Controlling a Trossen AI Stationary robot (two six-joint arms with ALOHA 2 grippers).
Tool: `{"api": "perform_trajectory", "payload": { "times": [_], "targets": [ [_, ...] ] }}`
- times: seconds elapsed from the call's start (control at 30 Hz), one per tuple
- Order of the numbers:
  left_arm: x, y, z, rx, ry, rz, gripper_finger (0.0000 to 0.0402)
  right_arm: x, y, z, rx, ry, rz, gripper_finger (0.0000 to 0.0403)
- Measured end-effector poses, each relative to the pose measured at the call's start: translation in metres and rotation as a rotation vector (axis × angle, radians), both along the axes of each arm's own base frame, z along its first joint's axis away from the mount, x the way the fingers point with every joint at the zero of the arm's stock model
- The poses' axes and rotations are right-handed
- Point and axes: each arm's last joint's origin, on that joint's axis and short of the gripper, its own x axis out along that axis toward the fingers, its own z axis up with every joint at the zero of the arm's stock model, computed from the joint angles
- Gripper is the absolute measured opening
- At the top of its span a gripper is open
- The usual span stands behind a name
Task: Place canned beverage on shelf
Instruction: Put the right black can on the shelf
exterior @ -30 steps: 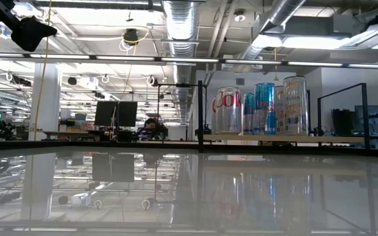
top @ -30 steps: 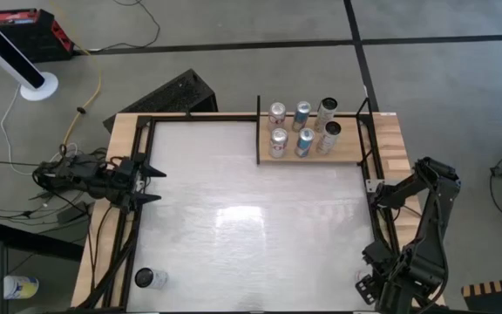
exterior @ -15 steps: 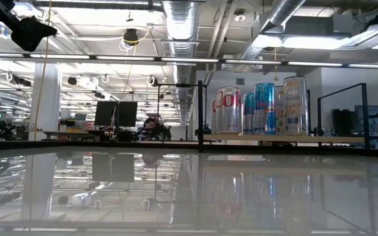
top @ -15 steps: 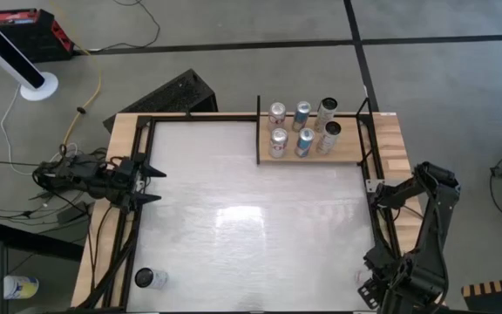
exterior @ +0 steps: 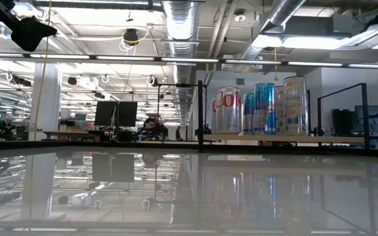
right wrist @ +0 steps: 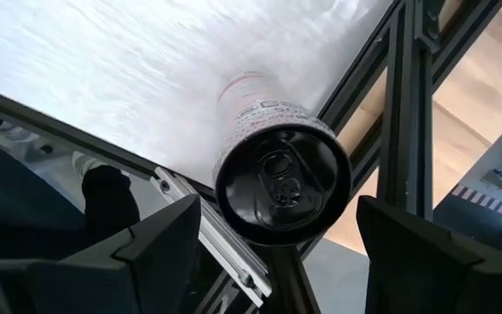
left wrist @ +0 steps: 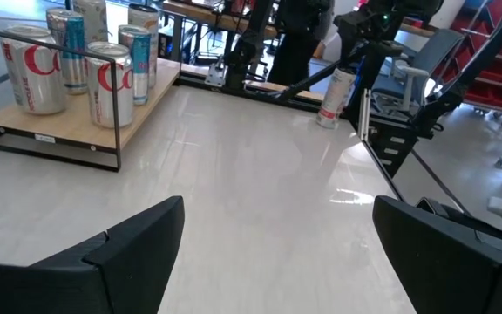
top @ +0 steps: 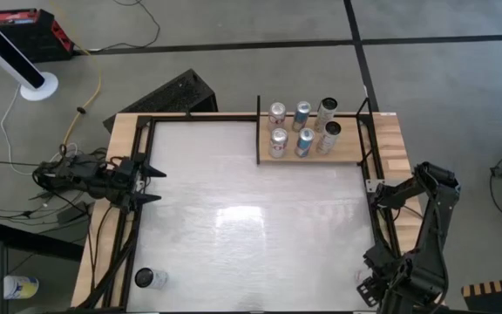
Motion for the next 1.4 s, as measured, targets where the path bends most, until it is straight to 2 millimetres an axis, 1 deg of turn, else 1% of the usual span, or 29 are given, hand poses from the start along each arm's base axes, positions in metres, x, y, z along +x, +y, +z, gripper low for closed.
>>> {"api": "perform_trajectory", "payload": {
  "times": [0.47, 0.9, 1.23, 1.4],
  "targets": [
    [0.0, 0.0, 0.0, 0.0, 0.0, 0.0, 0.0357, -0.001, -0.002, 0.0, -0.022, 0.009, -0.016, 0.0331],
    [0.0, 0.0, 0.0, 0.0, 0.0, 0.0, 0.0357, 0.002, 0.007, -0.013, -0.063, 0.027, 0.003, 0.0331],
    [0.0, 0.0, 0.0, 0.0, 0.0, 0.0, 0.0357, 0.006, 0.005, -0.014, -0.073, 0.009, 0.001, 0.0331],
    [0.0, 0.0, 0.0, 0.0, 0.0, 0.0, 0.0357, 0.009, 0.004, -0.014, -0.073, 0.014, 0.015, 0.0318]
  ]
}}
